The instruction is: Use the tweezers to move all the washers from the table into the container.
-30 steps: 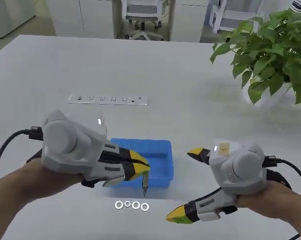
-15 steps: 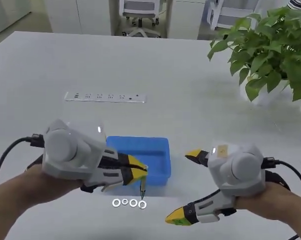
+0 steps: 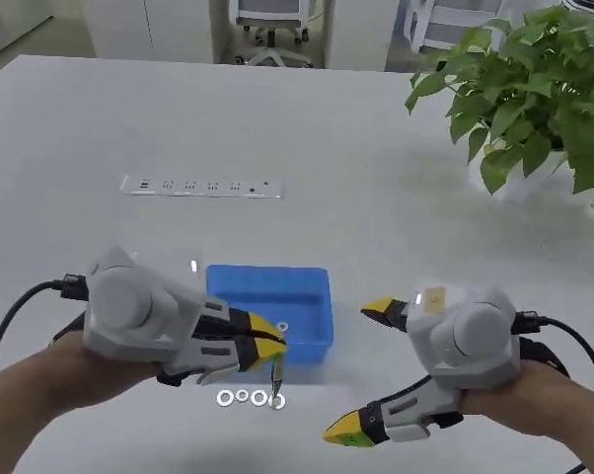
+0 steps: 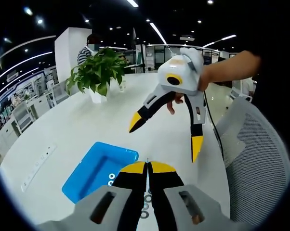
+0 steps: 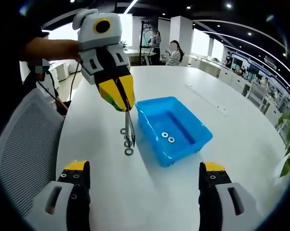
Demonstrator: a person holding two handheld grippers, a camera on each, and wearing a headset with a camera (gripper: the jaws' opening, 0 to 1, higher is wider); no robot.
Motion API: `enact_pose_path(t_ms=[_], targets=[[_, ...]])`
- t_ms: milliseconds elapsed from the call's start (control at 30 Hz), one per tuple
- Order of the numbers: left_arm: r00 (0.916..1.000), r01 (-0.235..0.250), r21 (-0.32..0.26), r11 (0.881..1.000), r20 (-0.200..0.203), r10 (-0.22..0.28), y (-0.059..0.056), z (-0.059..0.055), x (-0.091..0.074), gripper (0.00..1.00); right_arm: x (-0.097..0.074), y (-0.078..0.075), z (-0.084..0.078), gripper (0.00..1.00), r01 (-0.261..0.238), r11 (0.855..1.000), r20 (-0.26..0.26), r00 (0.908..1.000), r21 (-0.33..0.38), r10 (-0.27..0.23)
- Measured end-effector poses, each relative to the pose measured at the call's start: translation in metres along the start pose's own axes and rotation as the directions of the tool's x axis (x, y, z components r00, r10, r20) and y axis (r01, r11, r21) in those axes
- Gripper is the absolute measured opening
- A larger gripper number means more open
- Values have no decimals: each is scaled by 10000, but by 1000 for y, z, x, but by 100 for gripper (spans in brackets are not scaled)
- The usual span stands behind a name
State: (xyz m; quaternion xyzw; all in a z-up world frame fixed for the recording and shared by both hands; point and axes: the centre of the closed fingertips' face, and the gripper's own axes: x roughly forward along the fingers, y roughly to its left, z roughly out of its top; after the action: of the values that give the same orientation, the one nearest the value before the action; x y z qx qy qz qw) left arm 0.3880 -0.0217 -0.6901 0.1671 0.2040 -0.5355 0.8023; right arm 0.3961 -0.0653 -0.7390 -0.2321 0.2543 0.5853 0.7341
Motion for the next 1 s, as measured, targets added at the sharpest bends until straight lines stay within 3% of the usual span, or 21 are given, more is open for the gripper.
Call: enact_pose_path(t_ms=[533,1000], targets=[[9999,51,-44,10000,125,-51,1,-1,5,5,3,4,-3,89,-198,9998,-24,9998,15,198],[9997,220,-9,9998,71,-220,1,-3,3,5,14,11,11,56,-720,9922,358,9965,-1019,760]])
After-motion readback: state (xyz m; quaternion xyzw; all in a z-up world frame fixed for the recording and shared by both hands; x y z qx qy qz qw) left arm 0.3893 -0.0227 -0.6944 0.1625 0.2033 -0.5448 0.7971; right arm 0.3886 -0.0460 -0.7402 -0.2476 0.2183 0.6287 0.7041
